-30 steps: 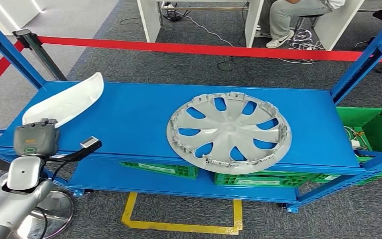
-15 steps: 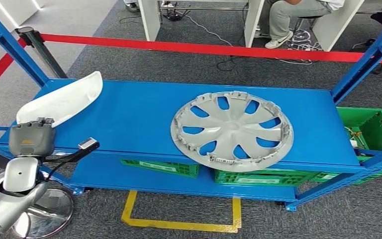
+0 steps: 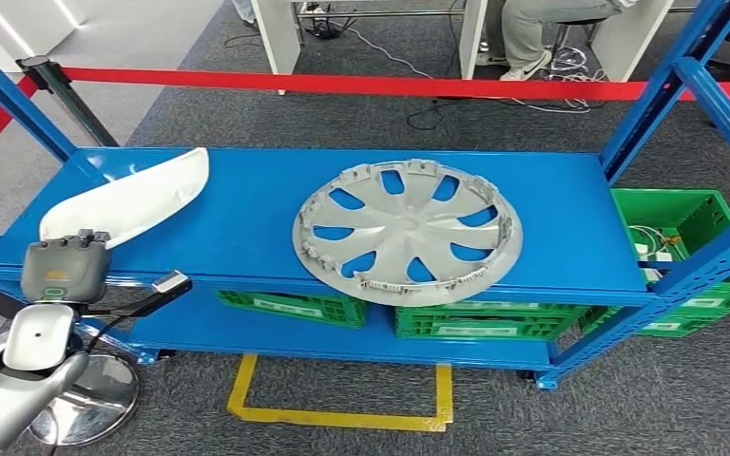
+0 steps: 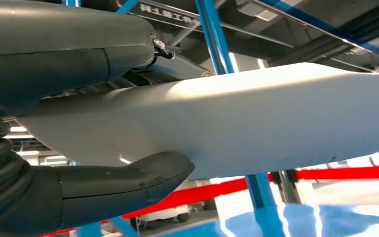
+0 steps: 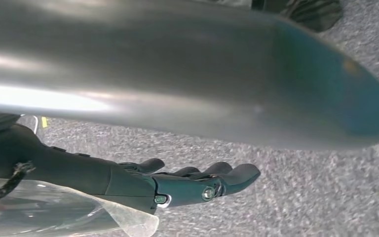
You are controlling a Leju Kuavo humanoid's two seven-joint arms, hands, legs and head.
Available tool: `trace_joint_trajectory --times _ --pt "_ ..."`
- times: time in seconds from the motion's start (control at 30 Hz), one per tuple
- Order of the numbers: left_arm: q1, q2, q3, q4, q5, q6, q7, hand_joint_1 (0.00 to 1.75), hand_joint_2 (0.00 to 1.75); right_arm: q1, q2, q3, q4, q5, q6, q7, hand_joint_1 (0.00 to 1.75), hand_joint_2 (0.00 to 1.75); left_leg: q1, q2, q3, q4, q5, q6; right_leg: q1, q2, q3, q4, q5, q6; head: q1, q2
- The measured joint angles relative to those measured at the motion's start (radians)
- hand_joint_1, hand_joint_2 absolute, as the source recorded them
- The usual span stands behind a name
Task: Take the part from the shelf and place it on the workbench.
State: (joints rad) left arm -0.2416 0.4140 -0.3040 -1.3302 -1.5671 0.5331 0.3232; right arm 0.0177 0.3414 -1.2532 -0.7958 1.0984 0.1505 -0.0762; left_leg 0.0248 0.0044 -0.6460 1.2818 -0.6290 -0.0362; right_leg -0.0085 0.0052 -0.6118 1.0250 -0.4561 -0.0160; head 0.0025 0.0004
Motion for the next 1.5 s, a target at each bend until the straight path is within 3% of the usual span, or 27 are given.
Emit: trace_joint_trajectory --times 0.03,0.1,0.17,0.27,0.3,0.37,0.43,0.47,0.5,0.53,0.6,0.67,0.7,0.77,0.83,0.9,0.97,1.0,1.03,1.1,1.17,1.2,1.3,1.37,1.43,1.47,1.5 --pt "0.002 0.000 0.003 -0.001 0.000 -0.003 -0.009 1.75 1.75 0.000 0.000 0.000 0.000 -0.006 0.002 0.002 0.00 0.00 -0.002 0.000 0.024 -0.026 0.020 0.006 0.004 0.000 -0.009 0.000 0.008 -0.001 0.000 0.000" --pt "0.004 0.000 0.014 -0.006 0.000 -0.007 -0.023 1.75 1.75 0.000 0.002 -0.001 -0.001 -0.017 0.008 0.006 0.00 0.00 -0.011 0.000 0.108 -0.156 0.069 0.027 0.010 0.001 -0.024 0.000 0.023 0.000 0.001 0.000" --pt "0.005 0.000 0.029 -0.013 0.000 -0.008 -0.033 1.75 1.75 0.001 0.005 -0.001 -0.003 -0.026 0.015 0.009 0.00 0.00 -0.021 0.000 0.173 -0.269 0.087 0.041 0.012 0.000 -0.032 -0.001 0.039 0.005 0.002 0.000" --pt "0.010 0.000 0.052 -0.017 0.000 -0.012 -0.043 1.75 1.75 0.002 0.008 -0.002 -0.005 -0.040 0.017 0.013 0.00 0.00 -0.027 -0.001 0.179 -0.306 0.102 0.046 0.006 -0.001 -0.036 -0.009 0.062 0.025 -0.003 0.000" --pt "0.011 -0.001 0.059 -0.017 0.000 -0.014 -0.047 1.75 1.75 0.003 0.009 -0.002 -0.005 -0.046 0.012 0.014 0.00 0.00 -0.026 0.001 0.174 -0.312 0.113 0.050 0.005 -0.001 -0.040 -0.006 0.054 0.030 -0.003 0.000" --pt "0.018 -0.003 0.072 -0.019 0.000 -0.019 -0.056 1.75 1.75 0.003 0.010 0.000 -0.005 -0.057 0.001 0.019 0.00 0.00 -0.021 0.004 0.156 -0.323 0.140 0.057 0.005 0.000 -0.062 0.049 -0.018 0.040 0.000 0.000" --pt "0.031 -0.004 0.086 -0.020 0.000 -0.021 -0.062 1.75 1.75 0.005 0.010 0.006 -0.005 -0.068 -0.008 0.026 0.00 0.00 -0.022 0.006 0.127 -0.322 0.163 0.059 0.003 -0.001 -0.094 0.171 -0.118 0.049 0.003 0.000" --pt "0.040 -0.004 0.093 -0.021 0.001 -0.023 -0.065 1.75 1.75 0.007 0.010 0.012 -0.005 -0.074 -0.012 0.029 0.00 0.00 -0.022 0.006 0.112 -0.321 0.175 0.058 0.002 -0.001 -0.102 0.229 -0.142 0.053 0.003 0.000" --pt "0.049 -0.004 0.100 -0.021 0.002 -0.024 -0.068 1.75 1.75 0.010 0.010 0.019 -0.005 -0.080 -0.015 0.033 0.00 0.00 -0.022 0.007 0.097 -0.320 0.186 0.056 0.001 -0.001 -0.098 0.263 -0.140 0.056 0.003 0.000" --pt "0.057 -0.004 0.108 -0.021 0.003 -0.024 -0.072 1.75 1.75 0.012 0.010 0.027 -0.005 -0.086 -0.017 0.037 0.00 0.00 -0.021 0.008 0.081 -0.318 0.196 0.054 0.000 -0.002 -0.078 0.263 -0.118 0.059 0.003 0.000" --pt "0.072 -0.001 0.124 -0.022 0.009 -0.025 -0.076 1.75 1.75 0.018 0.010 0.044 -0.005 -0.097 -0.023 0.043 0.00 0.00 -0.020 0.008 0.055 -0.311 0.214 0.046 -0.004 -0.002 0.014 0.161 -0.070 0.060 0.003 0.000" --pt "0.084 0.005 0.144 -0.028 0.015 -0.024 -0.079 1.75 1.75 0.020 0.010 0.062 -0.004 -0.108 -0.029 0.048 0.00 0.00 -0.022 0.008 0.035 -0.298 0.225 0.036 -0.003 -0.001 0.116 0.019 -0.077 0.055 0.002 0.000" --pt "0.089 0.008 0.154 -0.031 0.018 -0.024 -0.081 1.75 1.75 0.020 0.010 0.071 -0.004 -0.113 -0.032 0.049 0.00 0.00 -0.022 0.008 0.029 -0.294 0.232 0.030 -0.002 0.000 0.140 -0.023 -0.090 0.050 0.002 0.000" --pt "0.097 0.014 0.172 -0.034 0.025 -0.024 -0.084 1.75 1.75 0.023 0.011 0.085 -0.004 -0.121 -0.036 0.050 0.00 0.00 -0.021 0.007 0.023 -0.291 0.245 0.019 0.000 0.000 0.139 -0.042 -0.094 0.034 0.002 0.000" --pt "0.111 0.021 0.186 -0.036 0.032 -0.024 -0.089 1.75 1.75 0.029 0.012 0.097 -0.002 -0.128 -0.039 0.053 0.00 0.00 -0.018 0.004 0.013 -0.272 0.218 0.008 -0.001 -0.005 0.122 -0.042 -0.078 0.013 0.000 0.000" --pt "0.128 0.030 0.204 -0.038 0.042 -0.024 -0.093 1.75 1.75 0.034 0.013 0.114 0.001 -0.133 -0.044 0.055 0.00 0.00 -0.016 0.002 -0.012 -0.185 0.125 -0.002 -0.002 -0.008 0.105 -0.043 -0.057 -0.003 -0.004 0.000" --pt "0.140 0.038 0.223 -0.039 0.052 -0.023 -0.096 1.75 1.75 0.037 0.013 0.128 0.004 -0.137 -0.049 0.056 0.00 0.00 -0.015 0.002 -0.037 -0.058 0.044 -0.008 0.000 -0.008 0.080 -0.040 -0.035 -0.007 -0.007 0.000" --pt "0.146 0.041 0.231 -0.039 0.056 -0.023 -0.098 1.75 1.75 0.037 0.013 0.133 0.005 -0.139 -0.052 0.056 0.00 0.00 -0.015 0.002 -0.036 -0.018 0.036 -0.009 0.001 -0.008 0.064 -0.038 -0.024 -0.007 -0.007 0.000" --pt "0.151 0.044 0.237 -0.039 0.060 -0.022 -0.101 1.75 1.75 0.037 0.013 0.138 0.007 -0.142 -0.054 0.056 0.00 0.00 -0.014 0.002 -0.021 -0.010 0.050 -0.008 0.002 -0.008 0.049 -0.035 -0.015 -0.006 -0.007 0.000" --pt "0.159 0.049 0.250 -0.043 0.065 -0.022 -0.109 1.75 1.75 0.037 0.013 0.147 0.010 -0.153 -0.058 0.056 0.00 0.00 -0.015 0.002 0.057 -0.096 0.102 -0.002 0.003 -0.008 0.020 -0.026 0.002 -0.001 -0.007 0.000" --pt "0.159 0.053 0.264 -0.050 0.066 -0.022 -0.118 1.75 1.75 0.037 0.013 0.158 0.012 -0.166 -0.062 0.056 0.00 0.00 -0.018 0.000 0.153 -0.240 0.112 0.008 0.006 -0.008 0.001 -0.019 0.016 0.008 -0.006 0.000" --pt "0.159 0.054 0.270 -0.053 0.066 -0.023 -0.121 1.75 1.75 0.037 0.013 0.163 0.012 -0.170 -0.063 0.057 0.00 0.00 -0.020 -0.001 0.180 -0.287 0.105 0.013 0.006 -0.008 -0.005 -0.018 0.025 0.013 -0.006 0.000" --pt "0.159 0.055 0.280 -0.056 0.066 -0.025 -0.127 1.75 1.75 0.040 0.012 0.174 0.013 -0.178 -0.066 0.058 0.00 0.00 -0.024 0.001 0.179 -0.318 0.110 0.032 0.006 -0.008 -0.014 -0.020 0.044 0.031 -0.006 0.000" --pt "0.158 0.055 0.282 -0.058 0.066 -0.027 -0.129 1.75 1.75 0.042 0.011 0.177 0.015 -0.182 -0.067 0.059 0.00 0.00 -0.022 0.006 0.159 -0.322 0.134 0.049 0.005 -0.007 -0.035 0.019 -0.009 0.040 -0.003 0.000" --pt "0.158 0.054 0.283 -0.059 0.066 -0.029 -0.130 1.75 1.75 0.043 0.010 0.181 0.016 -0.183 -0.068 0.059 0.00 0.00 -0.022 0.008 0.129 -0.321 0.158 0.059 0.004 -0.006 -0.070 0.131 -0.111 0.045 0.000 0.000" --pt "0.159 0.054 0.283 -0.059 0.066 -0.029 -0.130 1.75 1.75 0.042 0.010 0.183 0.017 -0.184 -0.068 0.059 0.00 0.00 -0.024 0.008 0.112 -0.320 0.171 0.061 0.004 -0.006 -0.083 0.196 -0.147 0.047 0.000 0.000" --pt "0.159 0.054 0.284 -0.059 0.066 -0.030 -0.130 1.75 1.75 0.042 0.010 0.185 0.018 -0.184 -0.068 0.059 0.00 0.00 -0.025 0.008 0.095 -0.319 0.185 0.061 0.004 -0.006 -0.086 0.244 -0.157 0.048 0.000 0.000"
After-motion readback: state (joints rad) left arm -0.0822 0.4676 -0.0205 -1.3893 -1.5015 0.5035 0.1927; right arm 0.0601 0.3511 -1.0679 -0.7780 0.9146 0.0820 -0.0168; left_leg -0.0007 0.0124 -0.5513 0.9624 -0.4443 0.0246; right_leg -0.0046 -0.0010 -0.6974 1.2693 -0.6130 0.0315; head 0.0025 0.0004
